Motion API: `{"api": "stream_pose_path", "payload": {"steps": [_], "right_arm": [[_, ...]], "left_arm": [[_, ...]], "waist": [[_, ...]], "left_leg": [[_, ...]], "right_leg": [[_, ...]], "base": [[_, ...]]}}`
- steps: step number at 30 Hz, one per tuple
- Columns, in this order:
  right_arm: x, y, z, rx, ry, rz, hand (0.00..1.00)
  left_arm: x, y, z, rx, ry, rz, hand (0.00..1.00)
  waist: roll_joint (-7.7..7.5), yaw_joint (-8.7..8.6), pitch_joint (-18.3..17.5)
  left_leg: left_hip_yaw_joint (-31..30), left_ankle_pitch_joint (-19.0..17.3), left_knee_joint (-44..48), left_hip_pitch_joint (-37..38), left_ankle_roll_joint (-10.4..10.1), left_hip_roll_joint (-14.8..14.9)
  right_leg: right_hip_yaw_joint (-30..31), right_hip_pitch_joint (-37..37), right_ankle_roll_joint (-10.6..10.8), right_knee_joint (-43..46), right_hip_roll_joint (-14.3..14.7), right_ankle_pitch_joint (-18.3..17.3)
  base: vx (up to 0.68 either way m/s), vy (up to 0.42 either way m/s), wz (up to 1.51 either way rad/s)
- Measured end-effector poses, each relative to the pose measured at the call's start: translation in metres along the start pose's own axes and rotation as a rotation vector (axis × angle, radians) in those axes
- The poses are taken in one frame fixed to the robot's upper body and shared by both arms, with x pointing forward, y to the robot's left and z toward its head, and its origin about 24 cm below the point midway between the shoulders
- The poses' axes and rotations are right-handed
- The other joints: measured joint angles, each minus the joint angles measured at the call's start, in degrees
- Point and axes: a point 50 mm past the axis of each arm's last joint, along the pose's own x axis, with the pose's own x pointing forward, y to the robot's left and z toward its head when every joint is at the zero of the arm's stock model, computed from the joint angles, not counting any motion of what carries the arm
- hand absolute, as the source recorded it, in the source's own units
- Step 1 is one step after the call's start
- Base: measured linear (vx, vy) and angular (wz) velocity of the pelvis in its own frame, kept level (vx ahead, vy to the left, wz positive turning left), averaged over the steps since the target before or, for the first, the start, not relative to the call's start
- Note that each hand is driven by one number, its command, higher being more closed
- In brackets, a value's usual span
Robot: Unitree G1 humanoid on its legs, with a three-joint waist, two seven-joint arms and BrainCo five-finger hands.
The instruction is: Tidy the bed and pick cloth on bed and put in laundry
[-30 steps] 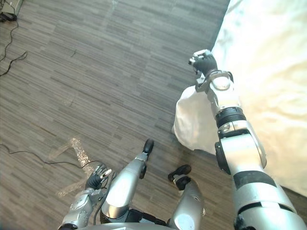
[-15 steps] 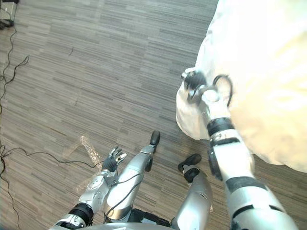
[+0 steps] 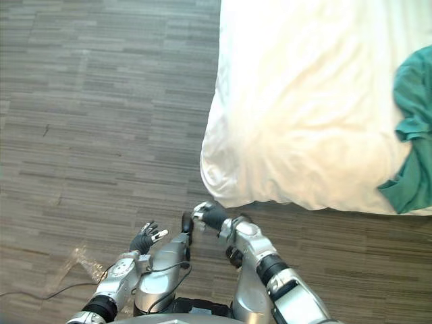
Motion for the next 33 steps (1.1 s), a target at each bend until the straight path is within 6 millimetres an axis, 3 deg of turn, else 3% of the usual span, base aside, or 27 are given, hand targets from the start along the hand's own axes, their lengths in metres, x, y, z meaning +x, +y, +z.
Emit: {"api": "stream_pose_path", "payload": {"steps": [2,5,9,11,13,14,16,17,19,20,23,25,27,29,33], "right_arm": [[0.016,0.033,0.009,-0.022,-0.055,0.155,1.0],[0.031,0.064,0.032,-0.041,-0.167,0.296,1.0],[0.044,0.07,0.07,-0.038,-0.311,0.271,1.0],[0.042,0.052,0.096,-0.027,-0.402,0.157,1.0],[0.027,0.019,0.136,0.005,-0.543,-0.015,1.0],[0.022,0.01,0.145,0.015,-0.574,-0.059,1.0],[-0.005,-0.026,0.177,0.022,-0.675,-0.227,1.0],[-0.012,-0.034,0.185,0.021,-0.698,-0.258,1.0],[-0.041,-0.059,0.215,-0.003,-0.773,-0.376,1.0],[-0.061,-0.074,0.23,-0.008,-0.823,-0.451,1.0],[-0.106,-0.108,0.237,0.036,-0.881,-0.646,1.0],[-0.122,-0.12,0.229,0.094,-0.918,-0.702,1.0],[-0.123,-0.114,0.231,0.085,-0.971,-0.671,1.0],[-0.131,-0.119,0.218,0.121,-0.984,-0.712,1.0],[-0.132,-0.119,0.195,0.171,-1.012,-0.733,1.0]], "left_arm": [[-0.005,0.01,-0.014,0.012,0.053,0.037,0.0],[-0.01,0.015,-0.028,0.027,0.109,0.067,0.0],[-0.014,0.022,-0.036,0.007,0.143,0.097,0.0],[-0.017,0.025,-0.04,-0.007,0.157,0.108,0.0],[-0.021,0.03,-0.046,0.011,0.173,0.112,0.0],[-0.022,0.031,-0.048,0.022,0.177,0.104,0.0],[-0.026,0.032,-0.054,0.024,0.196,0.079,0.0],[-0.026,0.031,-0.054,0.022,0.194,0.07,0.0],[-0.02,0.025,-0.045,0.026,0.161,0.037,0.0],[-0.015,0.018,-0.036,0.039,0.122,0.01,0.0],[-0.007,-0.002,-0.021,0.068,0.053,-0.061,0.0],[-0.004,-0.009,-0.016,0.073,0.038,-0.082,0.0],[-0.001,-0.015,-0.011,0.069,0.024,-0.094,0.0],[0.003,-0.032,-0.004,0.055,0.002,-0.138,0.0],[0.004,-0.041,-0.002,0.045,-0.005,-0.159,0.0]], "waist": [[-1.7,0.12,-3.95],[-2.87,0.41,-8.2],[-2.63,0.63,-10.14],[-1.92,0.71,-10.45],[-0.56,0.7,-10.66],[-0.11,0.69,-10.47],[1.65,0.58,-9.43],[2.23,0.58,-9.01],[3.55,0.32,-6.46],[5.05,0.12,-4.86],[8.93,-0.33,-2.88],[10.0,-1.24,-2.02],[10.09,-2.07,-1.98],[10.39,-3.3,-1.86],[10.25,-5.96,-1.77]], "left_leg": [[0.69,-0.17,-0.94,1.56,-0.23,0.8],[1.64,-0.5,-2.0,4.24,-0.71,0.97],[2.58,-0.77,-2.01,6.54,-1.01,0.94],[2.61,-0.78,-2.01,7.1,-0.99,0.95],[2.8,-1.2,-1.89,6.87,-0.45,1.02],[2.83,-1.22,-1.87,6.77,-0.46,0.98],[2.81,-1.24,-0.9,4.34,-0.47,0.55],[2.8,-1.14,-0.57,3.1,-0.36,0.37],[2.87,-0.12,0.2,-0.34,0.11,-0.68],[2.82,0.74,0.31,-2.61,0.45,-1.55],[3.04,2.52,0.16,-8.48,1.3,-2.43],[3.65,3.28,0.3,-10.38,2.21,-2.44],[5.04,3.06,1.15,-10.97,2.52,-2.43],[6.35,1.3,3.08,-11.07,2.81,-2.45],[8.79,-1.7,5.52,-11.3,2.73,-2.18]], "right_leg": [[-0.25,3.04,0.37,-4.96,2.03,1.91],[0.26,7.22,1.1,-10.98,3.71,4.53],[0.94,10.23,1.23,-14.04,4.4,6.13],[1.0,10.74,1.16,-14.05,4.45,6.35],[1.17,10.23,1.0,-13.68,4.37,6.52],[1.32,9.93,0.9,-13.33,4.23,6.58],[1.99,6.5,0.45,-10.08,3.11,6.01],[2.19,4.74,0.59,-8.61,2.52,5.5],[2.71,-1.32,0.03,-2.2,-0.08,3.82],[3.06,-4.73,-0.13,0.74,-1.62,3.13],[4.71,-12.18,-0.09,2.71,-2.45,3.54],[5.78,-14.57,-0.64,2.93,-2.34,4.48],[7.48,-16.06,-0.71,3.45,-2.45,4.9],[9.08,-16.36,-0.61,3.51,-2.23,4.93],[11.96,-16.71,0.24,2.41,-1.65,5.38]], "base": [[0.12,-0.011,-0.08],[0.09,0.015,-0.18],[0.0,0.028,-0.13],[-0.07,0.023,-0.02],[-0.1,0.035,-0.06],[-0.11,0.044,-0.09],[-0.12,0.051,-0.04],[-0.14,0.057,0.0],[-0.17,0.062,0.07],[-0.18,0.061,0.13],[-0.1,0.026,0.02],[0.02,-0.01,-0.18],[0.07,-0.023,-0.35],[0.04,0.001,-0.32],[0.02,0.04,-0.38]]}}
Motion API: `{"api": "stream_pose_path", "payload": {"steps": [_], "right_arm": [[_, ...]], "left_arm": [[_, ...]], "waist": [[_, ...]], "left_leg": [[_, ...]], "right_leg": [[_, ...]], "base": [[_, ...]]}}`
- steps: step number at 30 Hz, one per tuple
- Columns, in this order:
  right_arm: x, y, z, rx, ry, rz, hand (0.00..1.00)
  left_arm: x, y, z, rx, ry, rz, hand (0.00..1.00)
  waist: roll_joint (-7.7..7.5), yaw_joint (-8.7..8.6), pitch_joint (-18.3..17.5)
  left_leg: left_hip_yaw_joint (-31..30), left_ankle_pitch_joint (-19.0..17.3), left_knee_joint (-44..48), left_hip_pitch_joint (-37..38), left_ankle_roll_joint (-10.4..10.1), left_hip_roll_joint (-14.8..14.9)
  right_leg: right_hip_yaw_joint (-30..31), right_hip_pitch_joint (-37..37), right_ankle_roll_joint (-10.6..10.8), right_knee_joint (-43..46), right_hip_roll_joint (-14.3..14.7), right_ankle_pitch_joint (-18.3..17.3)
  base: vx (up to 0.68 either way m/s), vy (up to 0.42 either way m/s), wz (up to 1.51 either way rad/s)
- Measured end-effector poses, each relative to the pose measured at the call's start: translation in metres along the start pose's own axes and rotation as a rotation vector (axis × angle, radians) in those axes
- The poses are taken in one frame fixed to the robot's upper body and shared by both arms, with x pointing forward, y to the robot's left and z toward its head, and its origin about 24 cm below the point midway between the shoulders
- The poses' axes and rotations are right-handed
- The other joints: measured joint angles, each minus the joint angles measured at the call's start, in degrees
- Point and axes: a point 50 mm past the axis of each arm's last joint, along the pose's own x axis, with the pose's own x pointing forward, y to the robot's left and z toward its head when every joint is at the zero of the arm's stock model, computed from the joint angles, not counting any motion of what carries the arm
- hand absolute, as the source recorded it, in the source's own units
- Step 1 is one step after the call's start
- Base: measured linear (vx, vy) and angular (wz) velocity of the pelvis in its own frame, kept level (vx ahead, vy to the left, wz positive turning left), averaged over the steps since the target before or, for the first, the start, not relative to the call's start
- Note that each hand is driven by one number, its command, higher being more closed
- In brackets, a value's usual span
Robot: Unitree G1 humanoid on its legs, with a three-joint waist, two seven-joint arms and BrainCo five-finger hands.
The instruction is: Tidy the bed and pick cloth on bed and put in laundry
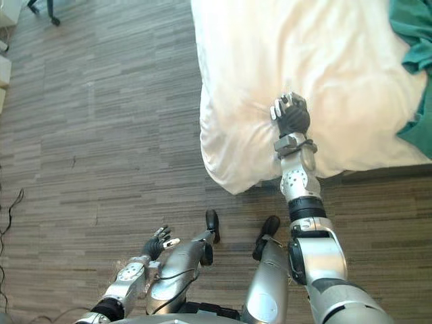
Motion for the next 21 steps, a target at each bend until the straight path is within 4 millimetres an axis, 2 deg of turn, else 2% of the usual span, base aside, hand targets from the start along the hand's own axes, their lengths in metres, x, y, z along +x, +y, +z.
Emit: {"api": "stream_pose_path", "payload": {"steps": [1,2,3,4,5,6,7,8,9,10,11,12,14,15,18,21], "right_arm": [[-0.01,-0.008,-0.003,0.002,-0.006,-0.023,1.0],[-0.024,-0.023,-0.009,0.013,-0.008,-0.09,1.0],[-0.034,-0.037,-0.011,0.024,-0.01,-0.158,1.0],[-0.06,-0.069,-0.016,0.029,-0.001,-0.307,1.0],[-0.077,-0.085,-0.019,0.026,0.015,-0.38,1.0],[-0.11,-0.109,-0.027,0.018,0.053,-0.496,1.0],[-0.139,-0.123,-0.033,0.008,0.09,-0.568,1.0],[-0.179,-0.135,-0.045,-0.008,0.159,-0.635,0.0],[-0.194,-0.138,-0.048,-0.019,0.186,-0.655,0.0],[-0.227,-0.145,-0.052,-0.036,0.231,-0.696,0.0],[-0.241,-0.147,-0.054,-0.054,0.263,-0.706,0.0],[-0.266,-0.148,-0.057,-0.082,0.324,-0.72,0.0],[-0.294,-0.145,-0.069,-0.11,0.446,-0.685,0.0],[-0.302,-0.143,-0.074,-0.121,0.488,-0.671,0.0],[-0.341,-0.134,-0.098,-0.156,0.726,-0.632,0.0],[-0.36,-0.127,-0.111,-0.168,0.853,-0.621,0.0]], "left_arm": [[0.0,0.002,-0.001,-0.007,0.005,0.007,0.0],[-0.001,0.005,-0.003,-0.011,0.013,0.018,0.0],[-0.001,0.006,-0.003,-0.014,0.015,0.023,0.0],[-0.001,0.007,-0.003,-0.019,0.015,0.028,0.0],[-0.001,0.008,-0.003,-0.024,0.013,0.032,0.0],[-0.002,0.01,-0.003,-0.033,0.015,0.043,0.0],[-0.003,0.013,-0.004,-0.046,0.017,0.061,0.0],[-0.005,0.02,-0.006,-0.068,0.018,0.091,0.0],[-0.006,0.022,-0.006,-0.076,0.018,0.1,0.0],[-0.007,0.025,-0.003,-0.087,0.008,0.111,0.0],[-0.007,0.026,-0.003,-0.091,0.004,0.117,0.0],[-0.008,0.031,-0.001,-0.102,-0.005,0.14,0.0],[-0.009,0.039,-0.001,-0.1,-0.003,0.173,0.0],[-0.01,0.041,-0.003,-0.092,0.011,0.178,0.0],[-0.018,0.044,-0.026,-0.052,0.123,0.201,0.0],[-0.029,0.047,-0.052,-0.049,0.234,0.228,0.0]], "waist": [[-0.25,-0.89,0.16],[-0.62,-2.01,0.38],[-0.91,-2.17,0.54],[-1.33,-2.31,0.81],[-1.51,-2.57,0.97],[-1.89,-3.35,1.28],[-2.42,-4.19,1.62],[-3.62,-5.91,2.45],[-4.12,-6.56,2.68],[-4.62,-7.13,2.52],[-4.86,-7.61,2.37],[-5.53,-8.08,1.86],[-6.79,-8.25,-0.05],[-7.01,-8.34,-0.88],[-7.8,-8.18,-6.24],[-7.76,-7.8,-10.91]], "left_leg": [[0.82,-0.97,1.02,0.0,0.19,0.28],[1.21,-1.74,1.72,0.08,0.03,0.47],[1.59,-2.0,1.79,0.27,0.0,0.53],[2.26,-2.38,1.75,0.3,-0.03,0.66],[2.49,-2.5,1.62,0.28,-0.09,0.68],[2.84,-2.8,1.58,0.35,-0.15,0.84],[3.32,-2.92,1.65,0.73,-0.15,1.13],[4.22,-3.31,1.7,2.62,-0.03,1.62],[4.61,-3.63,1.71,3.72,-0.14,1.84],[5.15,-4.31,1.65,5.74,-0.6,2.24],[5.3,-4.65,1.55,6.76,-0.72,2.46],[5.75,-5.03,1.26,8.55,-1.11,2.87],[6.93,-5.26,-0.06,11.17,-1.48,3.53],[6.95,-5.25,-0.54,11.74,-1.5,3.65],[7.0,-4.75,-3.68,16.69,-2.34,4.02],[6.94,-4.65,-5.84,20.01,-2.86,4.03]], "right_leg": [[0.29,0.29,0.27,-0.79,0.29,0.38],[0.65,0.78,0.43,-1.52,0.57,0.59],[1.06,0.89,0.3,-2.01,0.77,0.7],[1.81,0.93,0.48,-3.18,1.24,1.38],[1.89,1.03,0.74,-3.88,1.39,1.76],[2.15,1.46,1.0,-5.07,1.81,2.38],[2.48,2.11,0.87,-5.98,2.21,3.02],[3.06,4.03,0.87,-7.18,2.81,3.56],[3.18,5.02,0.87,-7.59,3.15,3.56],[3.43,7.15,0.91,-8.58,3.72,3.58],[3.53,8.24,0.92,-9.05,4.04,3.57],[3.87,9.92,0.93,-9.92,4.4,3.56],[4.76,11.9,0.93,-11.48,5.59,3.56],[4.74,12.51,0.93,-12.0,5.86,3.56],[4.45,17.92,0.96,-15.51,7.2,3.64],[3.84,22.1,1.26,-19.12,7.94,4.29]], "base": [[0.04,0.051,-0.33],[0.07,0.061,-0.31],[0.09,0.059,-0.28],[0.1,0.045,-0.26],[0.12,0.038,-0.26],[0.12,0.027,-0.22],[0.2,0.027,-0.37],[0.18,0.013,-0.38],[0.21,0.004,-0.47],[0.14,-0.007,-0.32],[0.16,-0.004,-0.37],[0.13,-0.014,-0.33],[0.11,-0.03,-0.34],[0.09,-0.03,-0.14],[0.11,-0.026,0.02],[0.09,-0.016,0.04]]}}
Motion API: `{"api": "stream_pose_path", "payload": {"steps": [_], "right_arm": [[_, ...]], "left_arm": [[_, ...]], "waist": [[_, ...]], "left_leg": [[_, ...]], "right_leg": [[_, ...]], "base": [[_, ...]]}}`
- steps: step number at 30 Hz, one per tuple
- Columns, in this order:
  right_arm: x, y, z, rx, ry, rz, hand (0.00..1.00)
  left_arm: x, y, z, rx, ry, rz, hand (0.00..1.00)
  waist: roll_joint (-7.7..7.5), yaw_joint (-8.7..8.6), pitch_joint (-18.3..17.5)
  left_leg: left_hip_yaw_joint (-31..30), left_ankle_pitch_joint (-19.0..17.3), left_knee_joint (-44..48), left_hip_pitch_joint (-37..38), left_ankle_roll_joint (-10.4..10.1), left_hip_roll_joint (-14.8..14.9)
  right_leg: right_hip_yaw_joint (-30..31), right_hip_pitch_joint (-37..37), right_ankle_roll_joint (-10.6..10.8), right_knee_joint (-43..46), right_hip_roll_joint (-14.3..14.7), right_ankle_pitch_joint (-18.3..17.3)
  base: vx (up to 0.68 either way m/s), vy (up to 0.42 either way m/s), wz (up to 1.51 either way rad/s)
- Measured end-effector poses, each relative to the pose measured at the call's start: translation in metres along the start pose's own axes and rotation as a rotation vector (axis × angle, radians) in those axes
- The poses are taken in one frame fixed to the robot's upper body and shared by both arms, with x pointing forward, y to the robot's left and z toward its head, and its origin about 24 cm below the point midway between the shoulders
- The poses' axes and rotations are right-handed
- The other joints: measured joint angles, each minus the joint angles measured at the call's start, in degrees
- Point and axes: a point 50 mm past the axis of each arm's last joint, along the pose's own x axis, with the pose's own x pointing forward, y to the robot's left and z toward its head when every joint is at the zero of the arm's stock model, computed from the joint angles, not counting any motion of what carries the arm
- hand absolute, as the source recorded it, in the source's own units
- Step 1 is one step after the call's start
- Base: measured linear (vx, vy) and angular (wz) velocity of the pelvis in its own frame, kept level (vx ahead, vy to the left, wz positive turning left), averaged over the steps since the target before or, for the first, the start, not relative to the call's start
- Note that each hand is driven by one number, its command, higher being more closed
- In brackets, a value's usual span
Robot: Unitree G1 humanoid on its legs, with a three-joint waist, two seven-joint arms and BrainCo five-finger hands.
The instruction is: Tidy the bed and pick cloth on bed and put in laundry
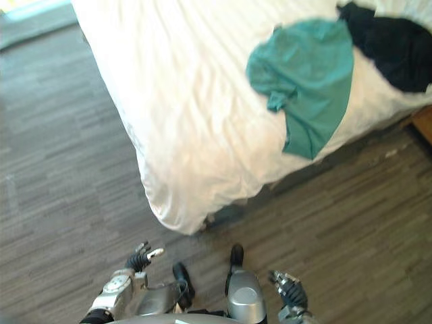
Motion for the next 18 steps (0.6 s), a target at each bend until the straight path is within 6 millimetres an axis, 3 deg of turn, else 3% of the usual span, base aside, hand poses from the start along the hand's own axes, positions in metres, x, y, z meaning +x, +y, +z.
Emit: {"api": "stream_pose_path", "payload": {"steps": [3,8,12,17,18], "right_arm": [[0.0,0.002,-0.006,-0.073,0.06,0.019,0.0],[0.009,0.012,-0.007,-0.263,0.131,0.024,0.0],[0.011,0.013,-0.011,-0.472,0.213,0.008,0.0],[0.012,0.013,-0.017,-0.458,0.27,-0.027,0.0],[0.013,0.013,-0.018,-0.472,0.285,-0.021,0.0]], "left_arm": [[-0.003,0.002,-0.018,0.021,0.081,0.008,0.0],[-0.008,0.003,-0.038,0.049,0.174,0.008,0.0],[-0.008,0.0,-0.039,0.128,0.195,-0.009,0.0],[-0.008,0.001,-0.039,0.163,0.189,-0.011,0.0],[-0.008,0.003,-0.038,0.151,0.176,-0.006,0.0]], "waist": [[0.04,0.22,-2.88],[-0.29,1.29,-4.08],[-0.97,2.08,-4.76],[-1.93,2.12,-6.0],[-2.56,2.47,-6.24]], "left_leg": [[-0.26,-0.03,-1.1,1.72,-0.16,-0.27],[-0.4,-0.07,-1.83,3.8,-0.34,-0.53],[-0.5,0.12,-2.71,5.45,-0.65,-0.59],[-0.53,-0.55,-1.42,6.64,-1.49,-0.98],[-3.13,-0.8,0.99,5.97,-0.94,-1.16]], "right_leg": [[-0.72,2.91,0.16,-2.92,0.19,0.85],[-1.37,5.74,0.43,-5.09,0.37,1.68],[-1.63,7.08,0.43,-5.15,0.52,1.66],[2.29,6.95,0.3,-5.47,1.26,1.75],[4.76,6.33,-0.09,-5.33,1.12,2.05]], "base": [[0.04,-0.008,0.07],[0.0,-0.001,0.01],[0.0,-0.003,0.01],[-0.03,-0.007,-0.29],[0.0,-0.063,-1.01]]}}
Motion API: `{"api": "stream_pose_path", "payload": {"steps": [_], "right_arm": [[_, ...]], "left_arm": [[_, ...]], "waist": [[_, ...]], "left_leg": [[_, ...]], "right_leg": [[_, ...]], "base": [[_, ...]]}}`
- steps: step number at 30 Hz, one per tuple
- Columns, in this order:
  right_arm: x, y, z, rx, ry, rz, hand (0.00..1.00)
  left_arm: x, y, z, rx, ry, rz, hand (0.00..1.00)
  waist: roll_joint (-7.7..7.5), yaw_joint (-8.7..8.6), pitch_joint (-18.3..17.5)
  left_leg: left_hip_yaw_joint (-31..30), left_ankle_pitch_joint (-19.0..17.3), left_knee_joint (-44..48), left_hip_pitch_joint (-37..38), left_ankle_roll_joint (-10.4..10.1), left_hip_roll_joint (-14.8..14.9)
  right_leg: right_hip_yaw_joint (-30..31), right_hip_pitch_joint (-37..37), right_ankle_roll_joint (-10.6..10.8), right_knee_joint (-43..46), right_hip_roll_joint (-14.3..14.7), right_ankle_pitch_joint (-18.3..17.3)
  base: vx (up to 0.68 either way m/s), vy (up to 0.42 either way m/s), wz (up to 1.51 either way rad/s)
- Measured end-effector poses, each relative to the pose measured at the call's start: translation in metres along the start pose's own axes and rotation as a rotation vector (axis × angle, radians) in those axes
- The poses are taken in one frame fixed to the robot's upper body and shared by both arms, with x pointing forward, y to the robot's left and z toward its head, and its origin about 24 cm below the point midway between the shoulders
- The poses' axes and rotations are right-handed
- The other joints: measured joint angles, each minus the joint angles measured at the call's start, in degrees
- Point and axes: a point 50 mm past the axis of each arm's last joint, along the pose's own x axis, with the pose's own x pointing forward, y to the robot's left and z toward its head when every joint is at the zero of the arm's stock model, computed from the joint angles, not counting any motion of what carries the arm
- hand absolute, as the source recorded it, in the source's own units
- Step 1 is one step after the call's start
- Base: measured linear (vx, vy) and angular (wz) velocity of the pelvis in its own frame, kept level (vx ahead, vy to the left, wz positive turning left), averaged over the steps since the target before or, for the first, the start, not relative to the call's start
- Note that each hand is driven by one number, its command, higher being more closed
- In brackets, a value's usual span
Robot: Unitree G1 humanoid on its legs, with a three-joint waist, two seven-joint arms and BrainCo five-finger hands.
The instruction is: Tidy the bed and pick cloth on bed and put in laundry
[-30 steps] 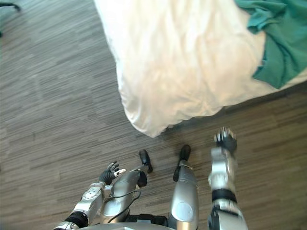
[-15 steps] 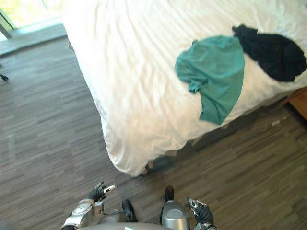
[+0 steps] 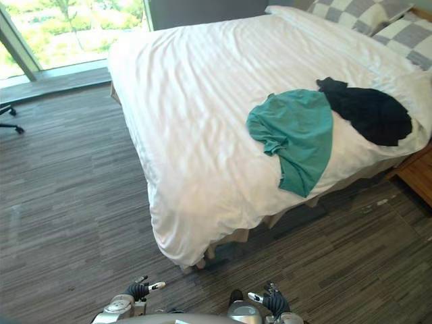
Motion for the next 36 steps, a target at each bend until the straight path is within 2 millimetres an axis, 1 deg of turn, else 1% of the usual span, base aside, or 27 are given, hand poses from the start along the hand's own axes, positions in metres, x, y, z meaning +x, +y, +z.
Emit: {"api": "stream_pose_path", "payload": {"steps": [1,2,3,4,5,6,7,8,10,11,15,18,19,20,21,22,23,24,26,28,29,30,31,32,33,34,36], "right_arm": [[0.0,-0.003,0.0,-0.021,0.011,0.005,0.0],[0.001,-0.002,0.002,-0.034,0.01,0.018,0.0],[0.003,-0.002,0.007,-0.058,-0.002,0.043,0.0],[0.004,-0.006,0.012,-0.084,-0.012,0.052,0.0],[0.004,-0.013,0.017,-0.103,-0.031,0.049,0.0],[0.003,-0.016,0.019,-0.108,-0.042,0.044,0.0],[0.003,-0.016,0.018,-0.087,-0.045,0.038,0.0],[-0.001,-0.014,0.005,-0.037,-0.021,0.035,0.0],[-0.005,-0.013,-0.005,0.051,-0.014,0.021,0.0],[-0.005,-0.011,-0.006,0.095,-0.019,0.017,0.0],[-0.006,-0.007,-0.002,0.154,-0.09,0.027,0.0],[-0.007,-0.002,0.005,0.162,-0.159,0.051,0.0],[-0.007,0.001,0.008,0.172,-0.175,0.058,0.0],[-0.007,0.002,0.008,0.175,-0.178,0.057,0.0],[-0.007,0.0,0.012,0.19,-0.203,0.049,0.0],[-0.007,0.0,0.011,0.198,-0.194,0.044,0.0],[-0.008,0.0,0.01,0.202,-0.186,0.041,0.0],[-0.008,0.001,0.007,0.207,-0.173,0.043,0.0],[-0.008,0.002,0.005,0.213,-0.168,0.046,0.0],[-0.007,0.007,0.005,0.191,-0.161,0.069,0.0],[-0.004,0.007,0.012,0.186,-0.174,0.074,0.0],[-0.003,-0.003,0.02,0.175,-0.193,0.048,0.0],[0.0,-0.006,0.027,0.175,-0.204,0.032,0.0],[-0.002,-0.005,0.023,0.172,-0.195,0.029,0.0],[-0.002,-0.002,0.02,0.173,-0.186,0.034,0.0],[-0.004,0.003,0.013,0.174,-0.166,0.044,0.0],[-0.004,0.003,0.013,0.165,-0.17,0.052,0.0]], "left_arm": [[0.0,0.001,0.002,-0.027,-0.016,0.004,0.0],[0.0,0.0,0.002,-0.039,-0.023,0.006,0.0],[0.0,-0.001,0.003,-0.068,-0.032,0.005,0.0],[0.0,-0.003,0.003,-0.072,-0.037,0.003,0.0],[0.0,-0.006,0.003,-0.081,-0.037,-0.009,0.0],[0.0,-0.008,0.004,-0.087,-0.038,-0.016,0.0],[0.0,-0.01,-0.001,-0.079,-0.015,-0.028,0.0],[0.0,-0.007,-0.005,-0.062,0.004,-0.03,0.0],[0.001,-0.006,-0.001,-0.057,-0.006,-0.03,0.0],[0.002,-0.006,0.003,-0.053,-0.014,-0.032,0.0],[0.003,-0.006,0.004,-0.119,-0.009,-0.035,0.0],[0.004,-0.006,0.005,-0.154,-0.014,-0.03,0.0],[0.004,-0.005,0.007,-0.177,-0.024,-0.02,0.0],[0.004,-0.004,0.007,-0.18,-0.024,-0.019,0.0],[0.003,-0.007,0.005,-0.189,-0.017,-0.024,0.0],[0.003,-0.007,0.003,-0.2,-0.011,-0.021,0.0],[0.003,-0.007,0.002,-0.211,-0.007,-0.018,0.0],[0.003,-0.006,0.003,-0.219,-0.007,-0.012,0.0],[0.003,-0.002,0.001,-0.241,0.003,0.001,0.0],[0.003,0.003,0.003,-0.238,0.004,0.014,0.0],[0.002,0.003,0.0,-0.248,0.011,0.025,0.0],[0.003,0.0,0.001,-0.254,0.008,0.018,0.0],[0.003,0.001,0.001,-0.252,0.01,0.021,0.0],[0.002,-0.002,-0.002,-0.251,0.017,0.017,0.0],[0.001,-0.002,-0.005,-0.247,0.024,0.018,0.0],[0.0,0.006,-0.008,-0.244,0.023,0.038,0.0],[-0.001,0.006,-0.011,-0.242,0.032,0.039,0.0]], "waist": [[-0.32,0.93,-0.02],[-0.22,1.44,-0.1],[0.17,2.34,0.06],[1.2,2.63,-0.25],[3.38,2.48,-0.46],[4.53,2.17,-0.47],[4.74,1.56,-0.54],[2.97,0.32,-0.52],[2.35,0.13,-0.46],[1.31,-0.1,-0.69],[0.88,-0.92,-0.28],[0.23,-0.95,1.38],[0.04,-0.77,1.84],[0.09,-0.91,1.88],[1.5,-1.43,2.27],[1.5,-1.8,2.35],[1.33,-2.12,2.25],[0.83,-2.12,2.07],[0.23,-2.33,1.69],[-1.35,-1.15,1.17],[-0.22,0.18,1.08],[1.87,-0.03,1.91],[1.8,-0.21,2.77],[2.27,-0.82,2.68],[1.65,-0.76,2.34],[-0.24,-0.12,1.15],[-0.29,0.84,0.96]], "left_leg": [[-4.8,-1.06,3.64,-1.24,1.13,-0.04],[-7.03,-1.79,5.58,-1.91,1.35,-0.12],[-10.99,-4.01,8.53,-3.02,1.84,-0.28],[-14.67,-6.32,9.67,-3.56,2.1,-0.2],[-17.53,-10.33,9.21,-3.17,1.79,0.74],[-17.69,-12.77,8.68,-2.9,1.33,1.54],[-15.05,-13.42,8.91,-2.15,2.11,1.77],[-13.61,-13.81,9.04,-1.24,1.73,0.74],[-10.91,-14.37,9.62,-0.66,1.32,0.51],[-9.52,-14.35,9.89,-0.69,1.44,0.16],[-5.37,-14.78,10.32,-0.46,1.92,-1.06],[-0.21,-14.93,9.31,1.99,2.63,-1.49],[1.62,-15.2,9.33,2.46,3.11,-1.08],[1.78,-15.2,9.29,2.59,3.12,-1.03],[4.32,-14.7,7.97,3.67,3.34,-0.01],[5.49,-14.61,7.61,4.48,3.26,0.6],[5.69,-14.61,7.61,4.74,3.25,0.68],[6.1,-14.71,7.5,5.25,2.92,0.19],[5.67,-13.87,8.3,4.76,3.18,-0.62],[5.58,-11.61,10.87,2.08,7.01,-1.84],[5.17,-11.44,4.97,2.8,7.29,-1.78],[6.16,-11.85,2.91,4.29,4.25,-0.1],[7.77,-11.47,3.02,4.6,3.88,0.51],[8.2,-11.29,3.38,5.63,3.12,1.36],[8.25,-11.05,3.26,6.39,2.71,0.97],[8.48,-10.8,3.9,6.51,2.37,-0.2],[8.37,-10.37,6.72,6.26,2.31,0.7]], "right_leg": [[3.93,-1.12,-0.05,0.15,0.1,0.63],[6.23,-1.86,0.05,0.16,0.26,1.01],[11.17,-3.38,0.01,0.04,1.0,1.71],[15.15,-5.07,0.33,-0.16,2.07,2.42],[18.92,-6.94,0.8,-0.17,4.62,2.75],[20.13,-7.77,0.93,-0.16,5.85,2.83],[22.18,-8.01,1.63,0.17,6.18,3.01],[23.41,-7.96,1.01,0.14,5.95,4.62],[25.98,-8.78,1.26,0.14,6.37,5.7],[27.6,-9.49,1.52,0.16,6.51,6.48],[31.44,-12.16,1.98,1.55,7.26,8.4],[26.56,-12.75,-0.49,2.61,8.51,10.03],[23.09,-12.86,-3.19,2.85,8.06,7.38],[22.13,-12.94,-3.74,3.1,7.92,6.71],[16.83,-14.35,-4.59,6.3,7.76,2.47],[13.61,-16.04,-4.65,13.32,7.64,2.14],[12.02,-16.19,-5.26,16.41,7.24,1.68],[8.97,-15.68,-4.62,17.78,6.86,-0.94],[9.56,-15.68,-4.12,15.73,7.6,1.2],[11.26,-14.93,-4.88,9.35,7.42,6.6],[7.88,-13.66,-5.72,4.53,7.45,3.21],[3.72,-14.94,-6.37,7.79,7.81,0.55],[0.21,-17.91,-8.06,18.72,5.82,-2.92],[-3.29,-19.05,-6.78,32.1,2.67,-8.58],[-3.66,-17.9,-5.95,33.26,1.66,-8.92],[-2.6,-15.89,-4.57,30.18,1.81,-10.86],[-0.58,-12.18,-4.89,23.41,3.34,-9.86]], "base": [[0.01,-0.069,-1.27],[0.01,-0.091,-1.79],[-0.05,-0.044,-1.91],[-0.08,-0.032,-2.42],[-0.09,0.003,-1.92],[-0.07,0.058,-1.77],[-0.04,0.073,-1.11],[-0.03,0.104,-0.94],[0.0,0.1,-0.8],[0.02,0.091,-0.79],[0.03,0.074,-0.76],[-0.02,0.045,-0.86],[-0.03,-0.011,-0.48],[-0.03,-0.005,-0.63],[0.0,0.018,-0.51],[0.03,0.02,-0.48],[0.11,-0.002,-0.28],[0.11,0.021,-0.36],[0.09,0.023,-0.58],[0.0,-0.048,-1.06],[-0.06,-0.063,-1.19],[-0.03,-0.036,-1.07],[0.08,-0.029,-0.44],[0.15,-0.035,-0.27],[0.19,-0.067,-0.34],[0.15,-0.06,-0.53],[0.1,-0.117,-0.68]]}}
